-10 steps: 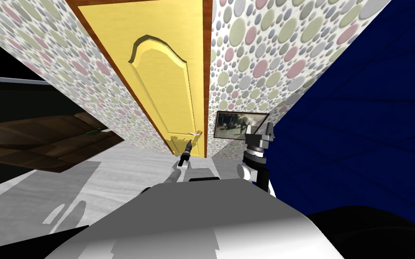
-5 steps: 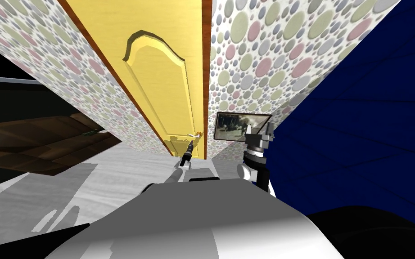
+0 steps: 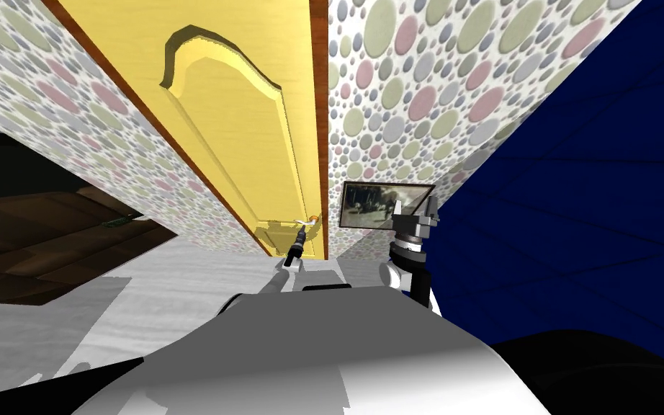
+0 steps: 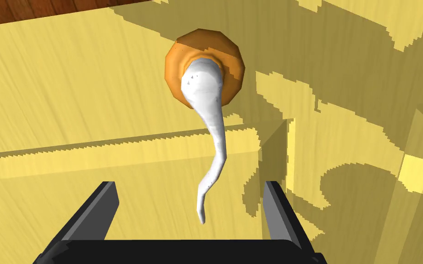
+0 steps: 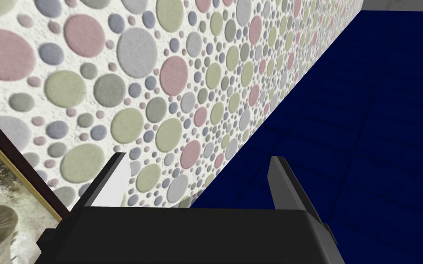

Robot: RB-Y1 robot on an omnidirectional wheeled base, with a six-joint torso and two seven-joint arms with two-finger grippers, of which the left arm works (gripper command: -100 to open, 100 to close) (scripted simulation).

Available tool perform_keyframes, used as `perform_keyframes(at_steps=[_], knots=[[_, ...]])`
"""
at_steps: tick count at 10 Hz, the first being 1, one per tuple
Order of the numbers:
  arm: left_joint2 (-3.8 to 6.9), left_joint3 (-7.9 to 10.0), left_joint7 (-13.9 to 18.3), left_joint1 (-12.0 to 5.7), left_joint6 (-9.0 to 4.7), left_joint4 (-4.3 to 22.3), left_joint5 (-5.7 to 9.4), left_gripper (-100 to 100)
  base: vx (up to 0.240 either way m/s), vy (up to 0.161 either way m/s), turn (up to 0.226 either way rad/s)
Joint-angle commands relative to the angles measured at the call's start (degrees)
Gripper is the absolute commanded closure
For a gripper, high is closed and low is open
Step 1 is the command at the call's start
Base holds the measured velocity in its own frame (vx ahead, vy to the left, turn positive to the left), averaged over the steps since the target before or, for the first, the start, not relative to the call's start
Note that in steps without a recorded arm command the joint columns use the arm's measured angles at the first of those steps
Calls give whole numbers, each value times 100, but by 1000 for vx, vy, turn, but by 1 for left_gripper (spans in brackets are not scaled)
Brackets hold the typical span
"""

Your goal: Push the door open

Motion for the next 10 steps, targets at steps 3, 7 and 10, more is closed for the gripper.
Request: perform_keyframes(at_steps=[3, 7, 10], knots=[[22, 156, -51, 13, -13, 8, 77, -100, 196, -14, -109], [8, 172, -53, 21, -12, 3, 85, 100, 66, -7, -23], [8, 172, -53, 21, -12, 3, 85, 100, -6, 2, -5]])
